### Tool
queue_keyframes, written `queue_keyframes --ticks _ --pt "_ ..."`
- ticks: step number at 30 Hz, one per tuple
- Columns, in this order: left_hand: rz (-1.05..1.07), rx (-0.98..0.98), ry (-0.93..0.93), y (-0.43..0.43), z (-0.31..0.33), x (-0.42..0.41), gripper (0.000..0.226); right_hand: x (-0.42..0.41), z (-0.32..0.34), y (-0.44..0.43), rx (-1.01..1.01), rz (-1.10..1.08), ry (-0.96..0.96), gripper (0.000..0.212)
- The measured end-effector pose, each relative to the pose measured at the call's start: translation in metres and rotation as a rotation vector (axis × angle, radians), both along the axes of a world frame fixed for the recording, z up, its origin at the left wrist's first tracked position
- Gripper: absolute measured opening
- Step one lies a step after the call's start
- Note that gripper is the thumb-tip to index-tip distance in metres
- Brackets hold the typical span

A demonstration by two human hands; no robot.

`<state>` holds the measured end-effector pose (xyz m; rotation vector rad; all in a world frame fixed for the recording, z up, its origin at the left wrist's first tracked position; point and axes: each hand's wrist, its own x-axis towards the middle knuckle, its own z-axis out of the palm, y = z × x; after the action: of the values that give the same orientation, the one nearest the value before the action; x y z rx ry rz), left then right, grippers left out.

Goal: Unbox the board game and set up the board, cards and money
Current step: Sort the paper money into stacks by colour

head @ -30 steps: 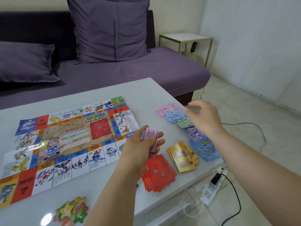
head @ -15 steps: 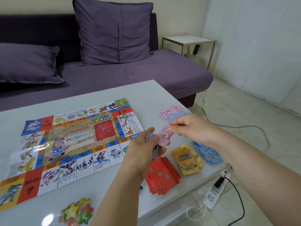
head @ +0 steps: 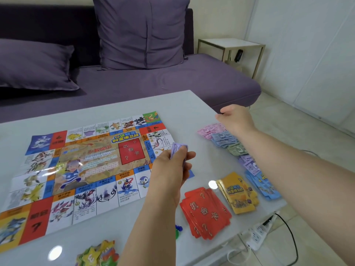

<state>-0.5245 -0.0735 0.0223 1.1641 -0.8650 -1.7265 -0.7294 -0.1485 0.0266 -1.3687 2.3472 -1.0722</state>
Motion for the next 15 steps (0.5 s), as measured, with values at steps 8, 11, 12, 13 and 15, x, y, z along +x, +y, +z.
queue_keyframes --ticks 8,11,12,13,15 --pt "-0.179 -0.094 -0.077 0.018 0.002 -0.014 0.012 0.042 0.040 0.100 0.204 0.554 -0.335 0.017" --pt "-0.219 -0.148 -0.079 0.030 0.007 -0.023 0.006 0.033 0.034 0.122 0.165 0.545 -0.370 0.009" --pt "-0.217 -0.157 -0.077 0.033 0.009 -0.026 0.009 0.027 0.032 0.126 0.124 0.491 -0.367 0.011" --pt "-0.210 -0.165 -0.082 0.035 0.011 -0.029 0.012 0.017 0.029 0.128 0.070 0.419 -0.370 0.013" --pt "-0.200 -0.196 -0.142 0.041 0.012 -0.034 0.017 -0.009 0.024 0.131 -0.035 0.262 -0.382 0.015"
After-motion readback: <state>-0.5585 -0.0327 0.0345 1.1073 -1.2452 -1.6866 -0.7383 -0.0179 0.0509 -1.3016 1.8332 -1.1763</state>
